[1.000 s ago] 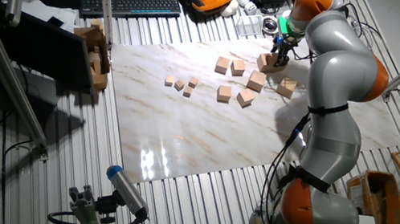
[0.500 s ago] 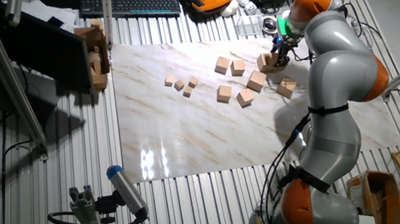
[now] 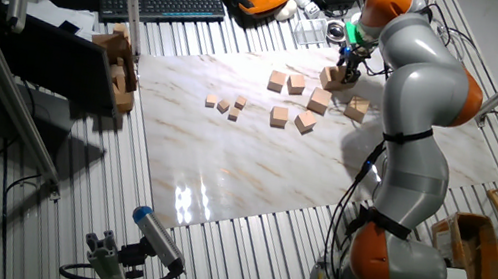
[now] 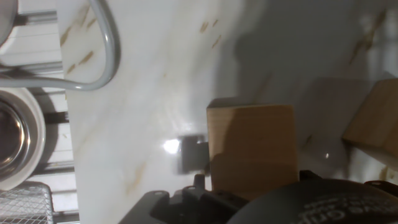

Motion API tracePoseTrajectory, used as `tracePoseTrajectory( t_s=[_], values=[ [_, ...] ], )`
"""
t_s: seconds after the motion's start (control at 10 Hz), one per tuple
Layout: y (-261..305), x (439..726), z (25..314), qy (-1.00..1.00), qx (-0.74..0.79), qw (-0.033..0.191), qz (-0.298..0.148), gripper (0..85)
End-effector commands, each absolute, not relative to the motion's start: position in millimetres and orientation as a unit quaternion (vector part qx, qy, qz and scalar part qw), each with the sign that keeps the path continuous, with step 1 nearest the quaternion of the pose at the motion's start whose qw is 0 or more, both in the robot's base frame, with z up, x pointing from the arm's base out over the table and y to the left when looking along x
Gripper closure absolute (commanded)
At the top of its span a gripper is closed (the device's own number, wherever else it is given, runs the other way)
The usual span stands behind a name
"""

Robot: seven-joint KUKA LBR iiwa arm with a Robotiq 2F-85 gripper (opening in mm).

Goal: Stack the blocks into a cross shape

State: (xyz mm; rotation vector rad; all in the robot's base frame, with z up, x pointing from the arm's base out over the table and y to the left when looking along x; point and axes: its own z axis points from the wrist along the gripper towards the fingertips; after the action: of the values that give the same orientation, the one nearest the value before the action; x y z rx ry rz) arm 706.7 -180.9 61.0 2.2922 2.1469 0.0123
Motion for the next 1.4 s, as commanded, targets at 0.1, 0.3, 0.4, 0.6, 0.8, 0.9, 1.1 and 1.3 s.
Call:
tracePoseTrajectory(
  t_s=[0.1,0.3,0.4,0.6,0.8,0.9,1.1,1.3],
  values=[
    [-181.4,706.4,59.7,0.684,0.73,0.0,0.004,17.0],
    [-181.2,706.3,59.0,0.684,0.73,-0.001,0.004,17.0],
    [-181.1,706.1,58.5,0.684,0.729,-0.003,0.004,17.0],
    [-181.1,705.9,57.9,0.684,0.729,-0.005,0.005,17.0],
    [-180.9,705.7,57.4,0.686,0.728,-0.006,0.006,17.0],
    [-181.0,705.7,57.3,0.688,0.726,-0.007,0.006,17.0],
    [-181.0,705.3,56.4,0.693,0.721,-0.007,0.011,34.0],
    [-181.0,704.5,55.0,0.7,0.713,-0.007,0.022,85.0]
  ],
)
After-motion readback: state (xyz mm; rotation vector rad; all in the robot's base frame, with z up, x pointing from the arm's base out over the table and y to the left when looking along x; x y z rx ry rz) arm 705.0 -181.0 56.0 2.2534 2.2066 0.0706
